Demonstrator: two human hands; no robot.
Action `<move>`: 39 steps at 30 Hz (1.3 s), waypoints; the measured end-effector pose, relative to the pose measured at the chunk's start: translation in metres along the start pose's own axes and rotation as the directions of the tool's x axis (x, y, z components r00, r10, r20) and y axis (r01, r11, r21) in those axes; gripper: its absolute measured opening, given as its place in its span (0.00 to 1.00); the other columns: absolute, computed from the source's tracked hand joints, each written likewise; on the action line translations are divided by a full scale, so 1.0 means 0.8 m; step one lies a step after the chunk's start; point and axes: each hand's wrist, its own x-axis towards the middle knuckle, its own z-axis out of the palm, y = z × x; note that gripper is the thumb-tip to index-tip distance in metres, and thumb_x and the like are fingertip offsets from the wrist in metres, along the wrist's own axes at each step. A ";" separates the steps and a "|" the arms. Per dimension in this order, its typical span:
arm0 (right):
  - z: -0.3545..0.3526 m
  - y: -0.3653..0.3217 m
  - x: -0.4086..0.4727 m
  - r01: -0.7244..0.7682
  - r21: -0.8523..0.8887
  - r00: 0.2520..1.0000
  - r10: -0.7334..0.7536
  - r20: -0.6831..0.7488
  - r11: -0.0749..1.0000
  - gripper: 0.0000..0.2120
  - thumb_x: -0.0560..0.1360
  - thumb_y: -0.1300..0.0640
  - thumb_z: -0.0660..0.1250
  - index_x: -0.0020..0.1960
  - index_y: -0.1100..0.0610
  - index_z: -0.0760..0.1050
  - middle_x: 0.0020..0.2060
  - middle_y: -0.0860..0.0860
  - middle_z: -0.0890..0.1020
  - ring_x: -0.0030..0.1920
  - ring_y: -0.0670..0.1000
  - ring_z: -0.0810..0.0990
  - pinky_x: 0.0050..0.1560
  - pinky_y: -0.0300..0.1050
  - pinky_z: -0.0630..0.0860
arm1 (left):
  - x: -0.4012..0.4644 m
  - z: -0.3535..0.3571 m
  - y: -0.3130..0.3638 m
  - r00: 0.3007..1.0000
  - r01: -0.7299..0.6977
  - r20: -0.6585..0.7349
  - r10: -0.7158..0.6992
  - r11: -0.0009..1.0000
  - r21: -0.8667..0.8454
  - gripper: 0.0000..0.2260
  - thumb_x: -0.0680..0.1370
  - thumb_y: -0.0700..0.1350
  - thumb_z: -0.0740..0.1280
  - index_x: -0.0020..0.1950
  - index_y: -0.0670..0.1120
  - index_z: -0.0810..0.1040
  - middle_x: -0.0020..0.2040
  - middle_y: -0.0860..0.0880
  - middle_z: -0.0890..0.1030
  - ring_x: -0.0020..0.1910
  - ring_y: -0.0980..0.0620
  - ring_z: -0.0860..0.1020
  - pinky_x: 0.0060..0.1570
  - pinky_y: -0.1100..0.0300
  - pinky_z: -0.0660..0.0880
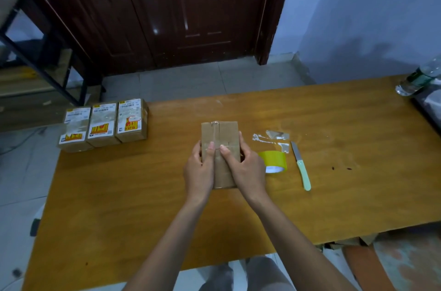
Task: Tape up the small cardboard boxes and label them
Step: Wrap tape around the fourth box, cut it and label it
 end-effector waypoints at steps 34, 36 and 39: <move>-0.100 0.035 0.067 -0.183 0.584 0.983 0.135 0.125 0.791 0.18 0.81 0.43 0.56 0.69 0.44 0.72 0.56 0.46 0.82 0.54 0.46 0.82 0.54 0.51 0.80 | -0.003 0.109 0.064 0.965 0.205 0.228 -0.128 0.912 -0.355 0.21 0.84 0.57 0.48 0.75 0.56 0.65 0.68 0.49 0.75 0.65 0.51 0.75 0.64 0.46 0.74; -0.111 0.026 0.075 -0.219 0.681 0.976 0.152 0.158 0.699 0.17 0.80 0.42 0.57 0.66 0.41 0.74 0.57 0.47 0.82 0.55 0.45 0.81 0.54 0.47 0.80 | -0.004 0.117 0.075 0.941 0.320 0.274 -0.199 0.783 -0.533 0.21 0.84 0.57 0.50 0.72 0.51 0.71 0.64 0.44 0.79 0.61 0.47 0.78 0.61 0.46 0.76; -0.132 0.019 0.089 -0.216 0.754 0.975 0.088 0.206 0.620 0.19 0.74 0.45 0.67 0.64 0.47 0.77 0.58 0.51 0.82 0.59 0.52 0.80 0.58 0.51 0.78 | 0.004 0.118 0.085 0.907 0.422 0.327 -0.266 0.582 -0.695 0.24 0.83 0.58 0.52 0.69 0.44 0.74 0.62 0.41 0.80 0.61 0.43 0.79 0.61 0.45 0.74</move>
